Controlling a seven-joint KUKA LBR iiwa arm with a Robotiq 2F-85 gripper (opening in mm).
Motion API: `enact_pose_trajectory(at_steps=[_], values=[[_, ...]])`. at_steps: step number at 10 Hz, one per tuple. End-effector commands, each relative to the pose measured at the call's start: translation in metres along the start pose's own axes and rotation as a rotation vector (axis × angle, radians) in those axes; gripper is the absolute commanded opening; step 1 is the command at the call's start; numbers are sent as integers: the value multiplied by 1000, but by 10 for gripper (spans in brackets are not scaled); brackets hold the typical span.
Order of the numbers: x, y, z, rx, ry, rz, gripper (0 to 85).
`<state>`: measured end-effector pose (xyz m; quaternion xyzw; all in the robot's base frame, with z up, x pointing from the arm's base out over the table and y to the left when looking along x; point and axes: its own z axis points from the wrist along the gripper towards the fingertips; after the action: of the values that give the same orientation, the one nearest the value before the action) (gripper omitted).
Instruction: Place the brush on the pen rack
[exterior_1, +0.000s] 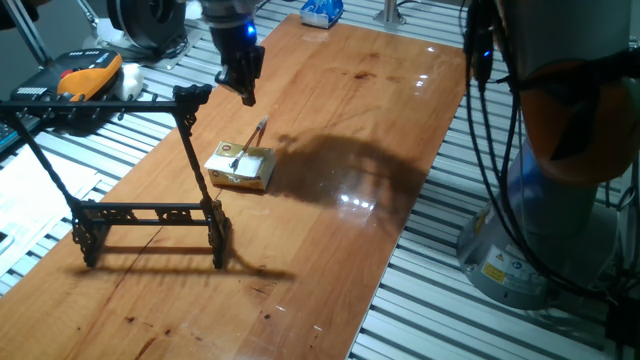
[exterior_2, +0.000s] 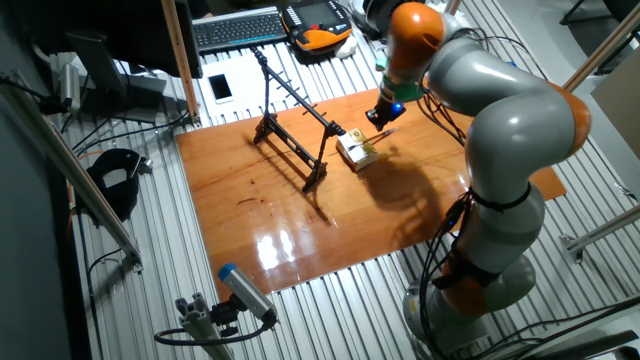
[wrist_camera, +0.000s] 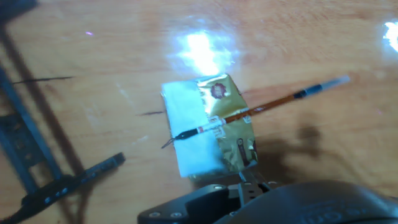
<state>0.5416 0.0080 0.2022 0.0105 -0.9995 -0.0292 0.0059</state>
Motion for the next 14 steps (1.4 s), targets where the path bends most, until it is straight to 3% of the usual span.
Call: enact_pose_trajectory(at_steps=[1,2,3,5,7,11,14], values=[[-1,1,2,-1,-8,2,0],[-1,3,4,-14,-5,23,0],[-2,4,6,-5,-13,40,0],[-1,0,10,-20,-44,114,0],[0,-7,17,-118,-47,302,0],[-3,-10,29,-162,-74,547,0],[-4,-10,34,-166,-66,601,0]])
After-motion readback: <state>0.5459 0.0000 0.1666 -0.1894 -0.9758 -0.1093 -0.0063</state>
